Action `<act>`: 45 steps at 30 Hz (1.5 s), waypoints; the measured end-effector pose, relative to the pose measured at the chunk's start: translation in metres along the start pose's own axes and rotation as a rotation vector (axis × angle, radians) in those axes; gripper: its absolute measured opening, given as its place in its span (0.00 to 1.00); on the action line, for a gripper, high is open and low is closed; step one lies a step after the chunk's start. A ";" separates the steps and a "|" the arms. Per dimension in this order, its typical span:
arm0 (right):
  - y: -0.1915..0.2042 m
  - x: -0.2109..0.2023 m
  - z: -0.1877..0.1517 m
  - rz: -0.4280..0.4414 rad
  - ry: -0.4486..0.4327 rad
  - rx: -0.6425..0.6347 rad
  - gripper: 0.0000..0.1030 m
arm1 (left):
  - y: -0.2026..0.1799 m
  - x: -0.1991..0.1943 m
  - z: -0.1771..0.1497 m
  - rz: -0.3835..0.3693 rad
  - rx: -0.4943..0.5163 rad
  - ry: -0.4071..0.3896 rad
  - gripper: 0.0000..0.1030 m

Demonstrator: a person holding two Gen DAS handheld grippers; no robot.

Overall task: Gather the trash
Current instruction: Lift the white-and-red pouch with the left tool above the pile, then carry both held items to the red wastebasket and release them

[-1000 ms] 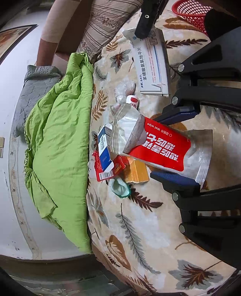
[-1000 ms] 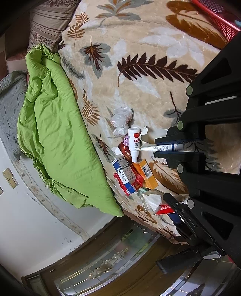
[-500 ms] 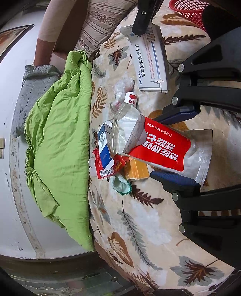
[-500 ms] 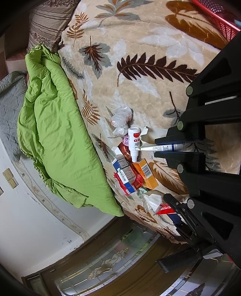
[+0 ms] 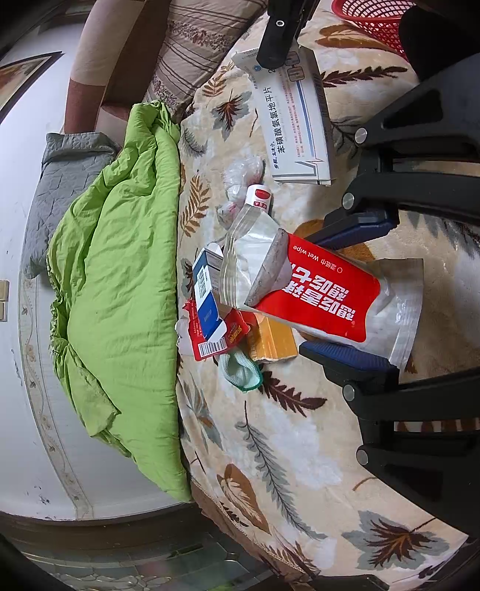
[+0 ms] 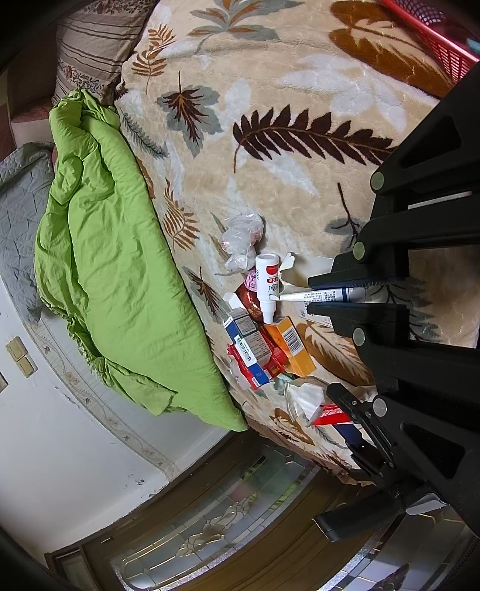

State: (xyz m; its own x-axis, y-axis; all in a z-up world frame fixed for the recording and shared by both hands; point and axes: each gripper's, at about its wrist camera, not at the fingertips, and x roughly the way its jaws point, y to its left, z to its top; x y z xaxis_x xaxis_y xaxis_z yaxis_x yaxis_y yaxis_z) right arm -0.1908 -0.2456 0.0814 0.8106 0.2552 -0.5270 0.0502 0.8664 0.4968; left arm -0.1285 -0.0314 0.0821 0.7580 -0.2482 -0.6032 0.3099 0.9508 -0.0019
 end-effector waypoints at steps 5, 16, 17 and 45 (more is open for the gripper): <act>0.000 0.000 0.000 0.000 0.000 0.001 0.07 | 0.000 0.000 0.000 0.001 -0.001 0.000 0.46; -0.008 -0.010 0.001 -0.007 -0.008 0.042 0.07 | -0.004 -0.003 -0.001 -0.070 0.003 -0.011 0.46; -0.011 -0.015 0.002 -0.011 -0.010 0.046 0.07 | -0.006 -0.004 -0.002 -0.089 0.010 -0.011 0.46; -0.154 -0.256 -0.066 -0.458 -0.088 0.243 0.08 | -0.266 -0.084 -0.025 -0.854 0.349 0.239 0.46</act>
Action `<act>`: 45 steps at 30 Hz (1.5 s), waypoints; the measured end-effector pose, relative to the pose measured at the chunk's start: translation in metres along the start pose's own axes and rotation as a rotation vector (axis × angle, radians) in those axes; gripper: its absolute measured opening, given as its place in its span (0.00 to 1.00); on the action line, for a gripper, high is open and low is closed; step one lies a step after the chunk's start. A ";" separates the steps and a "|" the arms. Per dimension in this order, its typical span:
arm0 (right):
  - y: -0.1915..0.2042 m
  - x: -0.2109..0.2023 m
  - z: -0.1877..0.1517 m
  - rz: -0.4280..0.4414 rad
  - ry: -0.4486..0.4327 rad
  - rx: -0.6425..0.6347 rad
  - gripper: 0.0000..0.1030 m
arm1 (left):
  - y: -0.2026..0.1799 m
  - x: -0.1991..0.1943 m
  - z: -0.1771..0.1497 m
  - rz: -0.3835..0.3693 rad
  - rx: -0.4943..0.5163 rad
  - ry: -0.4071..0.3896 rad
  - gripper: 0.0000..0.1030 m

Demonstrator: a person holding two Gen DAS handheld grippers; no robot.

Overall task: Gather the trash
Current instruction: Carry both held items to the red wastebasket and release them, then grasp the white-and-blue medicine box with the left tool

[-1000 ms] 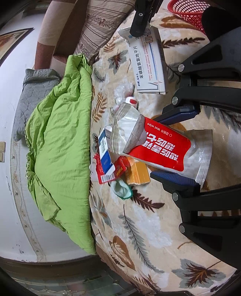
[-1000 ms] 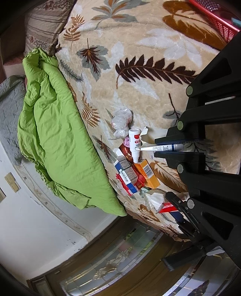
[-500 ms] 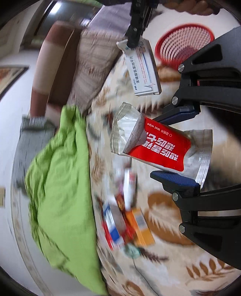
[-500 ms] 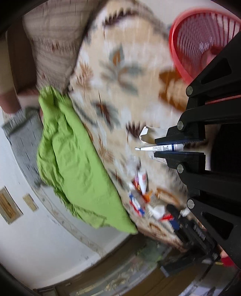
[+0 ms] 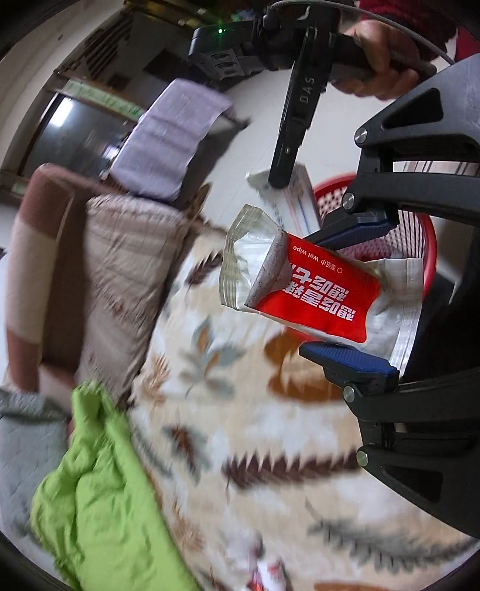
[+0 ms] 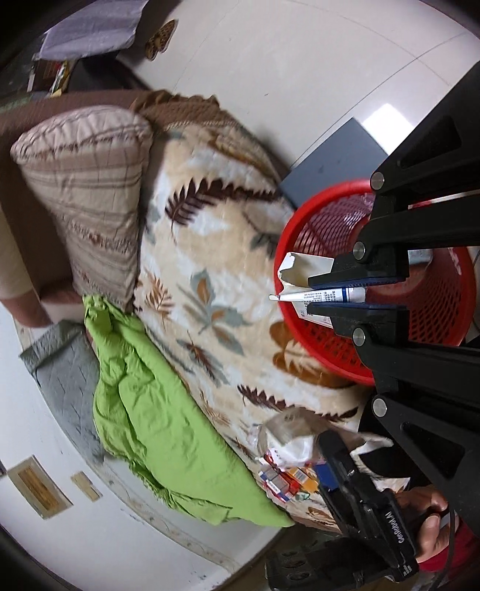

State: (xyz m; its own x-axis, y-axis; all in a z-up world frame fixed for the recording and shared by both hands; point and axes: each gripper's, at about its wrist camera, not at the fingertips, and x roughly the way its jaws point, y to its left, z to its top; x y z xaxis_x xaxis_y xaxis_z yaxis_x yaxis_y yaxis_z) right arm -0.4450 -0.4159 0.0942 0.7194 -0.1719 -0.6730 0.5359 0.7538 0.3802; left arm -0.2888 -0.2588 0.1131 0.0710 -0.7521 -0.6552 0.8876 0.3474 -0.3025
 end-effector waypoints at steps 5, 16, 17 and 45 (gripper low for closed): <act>-0.016 -0.002 -0.002 -0.021 0.024 0.027 0.14 | -0.017 0.027 0.002 -0.043 0.007 0.074 0.53; 0.005 -0.001 0.011 0.017 -0.012 -0.013 0.29 | 0.002 -0.001 0.003 0.005 -0.037 0.019 0.66; 0.011 0.002 0.013 0.031 -0.011 -0.022 0.33 | 0.005 -0.006 0.003 0.020 -0.040 0.010 0.66; 0.225 0.130 0.029 0.340 0.190 -0.341 0.45 | 0.255 -0.172 -0.002 0.546 -0.254 -0.172 0.73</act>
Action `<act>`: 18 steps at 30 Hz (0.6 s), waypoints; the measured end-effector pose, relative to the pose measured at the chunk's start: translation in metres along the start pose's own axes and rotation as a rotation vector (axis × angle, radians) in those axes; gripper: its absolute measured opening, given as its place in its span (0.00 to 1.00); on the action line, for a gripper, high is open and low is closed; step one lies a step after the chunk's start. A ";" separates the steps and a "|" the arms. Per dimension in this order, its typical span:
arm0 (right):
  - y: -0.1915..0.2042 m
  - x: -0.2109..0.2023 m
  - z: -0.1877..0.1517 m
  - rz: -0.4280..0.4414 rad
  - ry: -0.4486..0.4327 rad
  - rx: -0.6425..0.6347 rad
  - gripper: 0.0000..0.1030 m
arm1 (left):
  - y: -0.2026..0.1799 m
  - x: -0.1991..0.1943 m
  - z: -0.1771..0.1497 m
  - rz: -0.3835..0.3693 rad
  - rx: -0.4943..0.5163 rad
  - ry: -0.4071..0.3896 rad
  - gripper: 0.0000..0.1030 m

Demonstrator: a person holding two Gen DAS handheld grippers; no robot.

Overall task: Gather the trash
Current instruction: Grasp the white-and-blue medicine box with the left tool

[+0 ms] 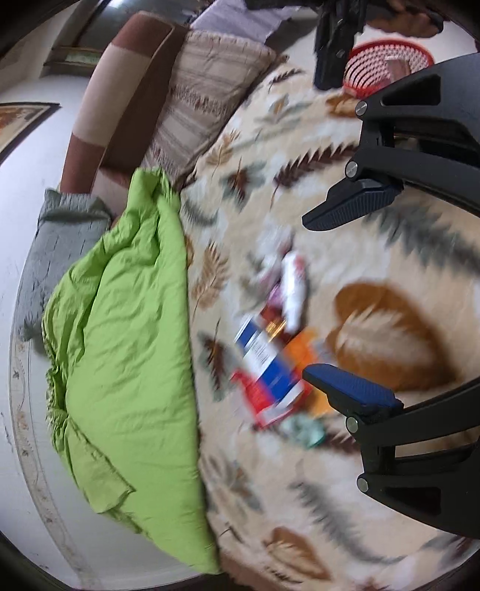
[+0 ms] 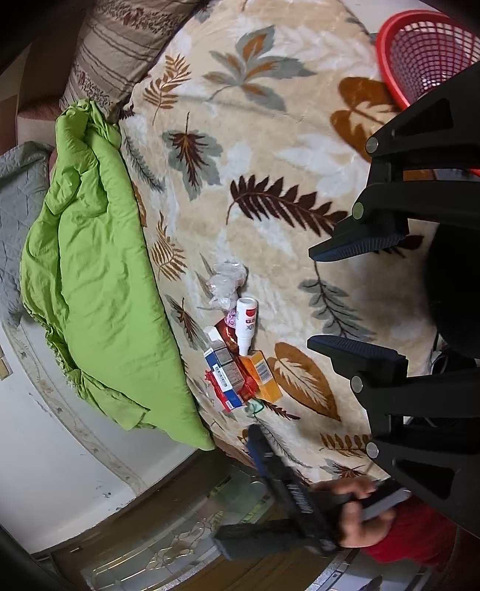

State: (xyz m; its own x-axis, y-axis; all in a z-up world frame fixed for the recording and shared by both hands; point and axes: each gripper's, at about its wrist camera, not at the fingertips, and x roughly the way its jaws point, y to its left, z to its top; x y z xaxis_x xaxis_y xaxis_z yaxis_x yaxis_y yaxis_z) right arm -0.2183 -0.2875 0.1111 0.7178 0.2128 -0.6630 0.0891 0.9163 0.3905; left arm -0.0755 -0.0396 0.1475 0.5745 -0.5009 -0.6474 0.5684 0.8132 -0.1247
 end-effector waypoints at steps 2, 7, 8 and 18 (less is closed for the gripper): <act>-0.001 0.004 0.004 -0.003 -0.002 -0.001 0.46 | 0.015 0.016 0.017 -0.003 -0.006 0.025 0.73; -0.007 0.012 0.010 -0.004 0.002 0.005 0.47 | 0.028 0.070 0.039 0.027 0.065 0.124 0.73; -0.009 0.014 0.011 -0.005 0.007 0.006 0.47 | 0.029 0.080 0.039 0.036 0.076 0.145 0.73; -0.027 0.036 0.023 -0.007 0.046 0.008 0.47 | 0.022 0.149 0.036 0.143 0.168 0.240 0.45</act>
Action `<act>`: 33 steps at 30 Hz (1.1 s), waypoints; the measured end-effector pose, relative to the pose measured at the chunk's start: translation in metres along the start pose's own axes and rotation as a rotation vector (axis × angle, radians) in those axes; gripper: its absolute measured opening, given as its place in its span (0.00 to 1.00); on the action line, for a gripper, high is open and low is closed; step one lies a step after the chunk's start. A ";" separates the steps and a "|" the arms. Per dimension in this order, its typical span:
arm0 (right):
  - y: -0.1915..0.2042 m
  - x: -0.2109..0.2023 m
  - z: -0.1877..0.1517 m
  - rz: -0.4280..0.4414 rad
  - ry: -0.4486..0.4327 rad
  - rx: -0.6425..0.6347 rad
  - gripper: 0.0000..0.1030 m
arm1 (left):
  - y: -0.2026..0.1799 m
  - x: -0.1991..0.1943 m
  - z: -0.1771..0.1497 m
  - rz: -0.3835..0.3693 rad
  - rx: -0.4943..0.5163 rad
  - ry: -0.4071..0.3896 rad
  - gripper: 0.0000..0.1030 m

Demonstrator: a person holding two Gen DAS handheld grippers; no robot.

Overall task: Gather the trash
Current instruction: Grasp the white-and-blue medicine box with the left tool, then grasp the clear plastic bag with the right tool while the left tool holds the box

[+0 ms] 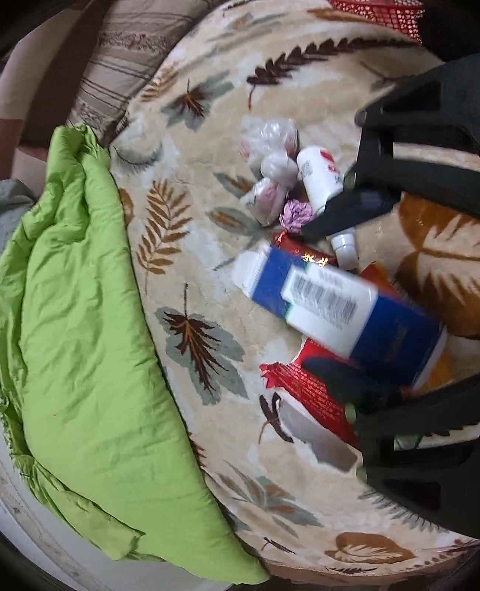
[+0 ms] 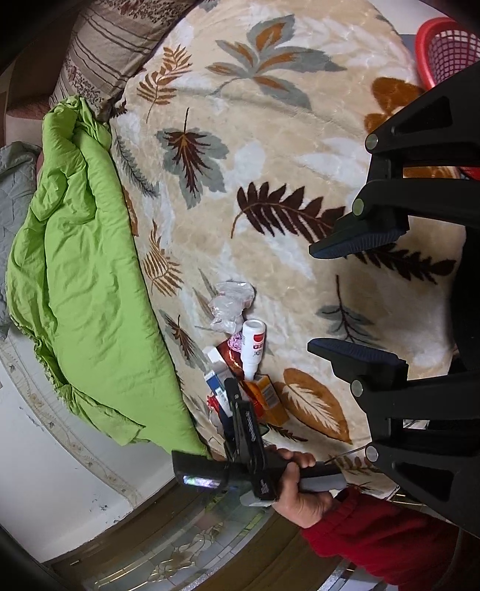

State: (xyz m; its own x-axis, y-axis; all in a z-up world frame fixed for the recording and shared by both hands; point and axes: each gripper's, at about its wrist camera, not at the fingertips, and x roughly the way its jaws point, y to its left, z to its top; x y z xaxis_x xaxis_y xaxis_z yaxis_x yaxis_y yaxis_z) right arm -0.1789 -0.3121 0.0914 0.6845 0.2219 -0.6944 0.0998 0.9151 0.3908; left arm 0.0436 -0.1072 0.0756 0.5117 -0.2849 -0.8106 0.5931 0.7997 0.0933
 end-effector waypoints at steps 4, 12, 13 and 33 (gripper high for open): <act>0.004 0.013 0.013 0.015 0.003 -0.023 0.47 | 0.000 0.001 -0.008 -0.013 -0.071 -0.031 0.40; 0.003 0.075 0.053 0.060 0.032 0.002 0.60 | -0.006 -0.053 -0.043 -0.101 -0.193 -0.155 0.32; 0.002 0.082 0.057 0.061 0.028 0.014 0.60 | -0.007 -0.064 -0.050 -0.115 -0.210 -0.173 0.32; -0.003 0.115 0.060 0.070 0.010 0.132 0.20 | -0.017 -0.054 -0.115 -0.174 -0.289 -0.044 0.54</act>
State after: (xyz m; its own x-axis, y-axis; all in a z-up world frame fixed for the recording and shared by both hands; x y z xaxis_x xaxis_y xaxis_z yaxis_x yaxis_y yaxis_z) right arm -0.0578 -0.3094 0.0467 0.6857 0.2882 -0.6684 0.1462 0.8450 0.5143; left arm -0.0655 -0.0443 0.0516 0.4487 -0.4477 -0.7734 0.4761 0.8522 -0.2170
